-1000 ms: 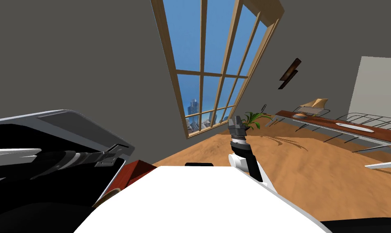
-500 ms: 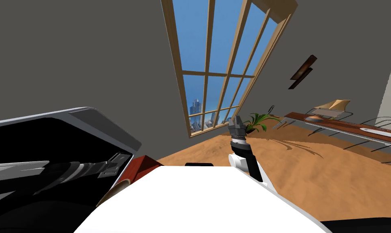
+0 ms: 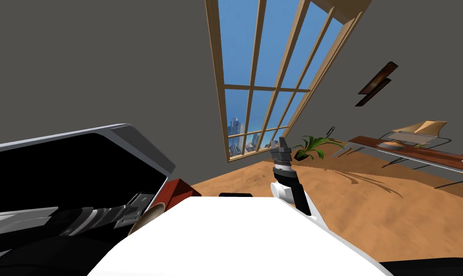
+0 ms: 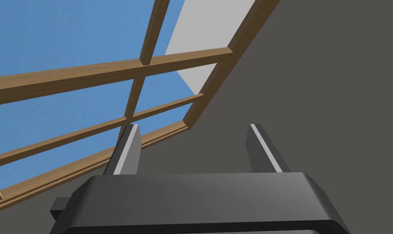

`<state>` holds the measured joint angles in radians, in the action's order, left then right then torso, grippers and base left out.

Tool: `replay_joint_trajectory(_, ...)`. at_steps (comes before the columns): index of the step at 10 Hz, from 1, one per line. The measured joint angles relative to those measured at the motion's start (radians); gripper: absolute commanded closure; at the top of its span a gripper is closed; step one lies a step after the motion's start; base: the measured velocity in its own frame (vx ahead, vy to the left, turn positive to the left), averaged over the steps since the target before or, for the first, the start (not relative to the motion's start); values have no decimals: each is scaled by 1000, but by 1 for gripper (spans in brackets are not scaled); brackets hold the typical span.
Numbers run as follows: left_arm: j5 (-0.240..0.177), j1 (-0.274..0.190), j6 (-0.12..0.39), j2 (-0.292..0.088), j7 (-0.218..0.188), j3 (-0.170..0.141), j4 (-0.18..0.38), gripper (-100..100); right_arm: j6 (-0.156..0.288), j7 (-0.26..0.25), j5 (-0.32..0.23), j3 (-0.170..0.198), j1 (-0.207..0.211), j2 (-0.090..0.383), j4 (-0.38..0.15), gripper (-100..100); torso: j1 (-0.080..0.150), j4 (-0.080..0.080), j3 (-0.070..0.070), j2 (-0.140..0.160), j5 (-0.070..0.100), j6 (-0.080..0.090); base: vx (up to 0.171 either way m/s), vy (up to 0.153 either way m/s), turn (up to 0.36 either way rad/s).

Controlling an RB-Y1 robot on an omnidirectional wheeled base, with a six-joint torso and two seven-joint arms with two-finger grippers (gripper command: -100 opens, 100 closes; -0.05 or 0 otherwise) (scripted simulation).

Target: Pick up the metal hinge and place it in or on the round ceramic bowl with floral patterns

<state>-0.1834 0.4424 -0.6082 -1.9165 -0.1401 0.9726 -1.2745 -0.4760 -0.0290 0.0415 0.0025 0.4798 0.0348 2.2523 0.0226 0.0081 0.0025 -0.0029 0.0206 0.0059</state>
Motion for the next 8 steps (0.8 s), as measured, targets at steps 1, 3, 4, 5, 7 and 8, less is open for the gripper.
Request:
replay_joint_trajectory(1, -20, 6, 11, -7, 14, 8, -20, 100, 0, 0, 0, 0, 0, 0, 0, 0, 3, 0, -1, -2, 1, 2, -4, 22, 38)
replay_joint_trajectory(3, -52, 28, 47, 5, 48, 23, -79, 100, 0, 0, 0, 0, 0, 0, 0, 0, 2, 0, 0, 0, 1, -1, -10, 34, 91)
replay_joint_trajectory(4, -52, 31, 52, 7, 49, 26, -85, -100, 0, 0, 0, 0, 0, 0, 0, 0, 3, 0, 0, -1, 2, 2, 0, 0, 0)
replay_joint_trajectory(5, -52, 31, 51, 7, 48, 26, -85, -100, 0, 0, 0, 0, 0, 0, 0, 0, 3, 0, -1, -2, 2, 1, 0, 0, 0)
replay_joint_trajectory(7, -52, 30, 50, 8, 48, 25, -86, -100, 0, 0, 0, 0, 0, 0, 0, 0, 0, 0, -1, -2, 1, 1, 0, 0, 0)
replay_joint_trajectory(8, -52, 30, 50, 8, 48, 25, -86, -100, 0, 0, 0, 0, 0, 0, 0, 0, 0, 0, -1, -2, 1, 1, 0, 0, 0)
